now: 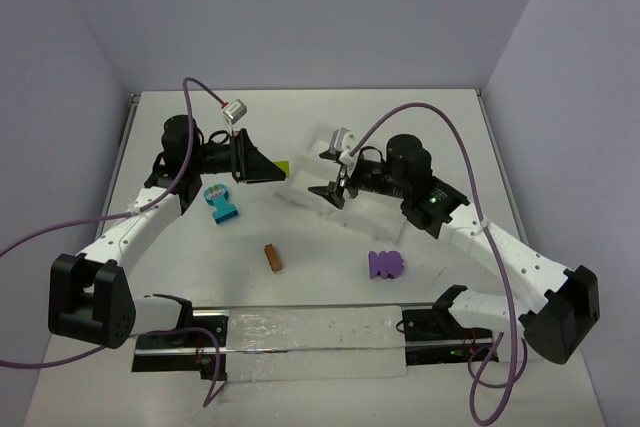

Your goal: Sort the legos into containers by color

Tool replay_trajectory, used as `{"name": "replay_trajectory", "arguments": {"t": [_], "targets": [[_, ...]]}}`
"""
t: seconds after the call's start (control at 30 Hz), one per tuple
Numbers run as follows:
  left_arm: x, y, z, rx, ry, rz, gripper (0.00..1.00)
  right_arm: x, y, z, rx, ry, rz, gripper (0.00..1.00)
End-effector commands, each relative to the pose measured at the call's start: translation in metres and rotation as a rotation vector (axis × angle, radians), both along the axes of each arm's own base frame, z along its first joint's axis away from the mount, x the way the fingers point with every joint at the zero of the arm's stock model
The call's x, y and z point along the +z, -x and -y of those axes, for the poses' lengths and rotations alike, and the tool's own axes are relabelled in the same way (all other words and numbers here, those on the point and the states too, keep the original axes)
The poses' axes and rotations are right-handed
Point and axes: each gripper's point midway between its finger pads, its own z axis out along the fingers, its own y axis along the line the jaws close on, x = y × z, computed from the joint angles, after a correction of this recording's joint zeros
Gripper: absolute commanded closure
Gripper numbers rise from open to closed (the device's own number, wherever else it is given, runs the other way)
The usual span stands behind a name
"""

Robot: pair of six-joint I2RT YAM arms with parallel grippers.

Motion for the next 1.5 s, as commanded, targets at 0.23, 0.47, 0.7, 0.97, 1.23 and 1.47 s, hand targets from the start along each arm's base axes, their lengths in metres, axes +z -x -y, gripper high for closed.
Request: {"name": "replay_trajectory", "arguments": {"t": [0.23,0.47,0.7,0.97,1.23,1.47], "targets": [[0.012,0.019,-0.002,-0.063,0.005,0.03,1.0,0.032,0.007,-0.046,0.25,0.049,0.149,0.19],[0.016,0.024,-0.003,-0.08,0.007,0.047,1.0,0.025,0.003,-0.062,0.295,0.093,0.128,0.24],[0.016,0.024,-0.003,-0.089,-0.003,0.041,1.0,0.014,0.008,-0.072,0.328,0.107,0.095,0.29],[0.017,0.025,-0.002,-0.088,0.002,0.045,1.0,0.012,0.009,-0.077,0.317,0.085,0.104,0.49],[0.007,0.023,-0.002,-0.08,-0.016,0.027,0.96,0.013,0.007,-0.073,0.279,0.075,0.105,0.76],[0.012,0.021,-0.002,-0.072,-0.024,0.056,0.19,0.004,0.01,-0.067,0.263,0.073,0.093,1.0]]}}
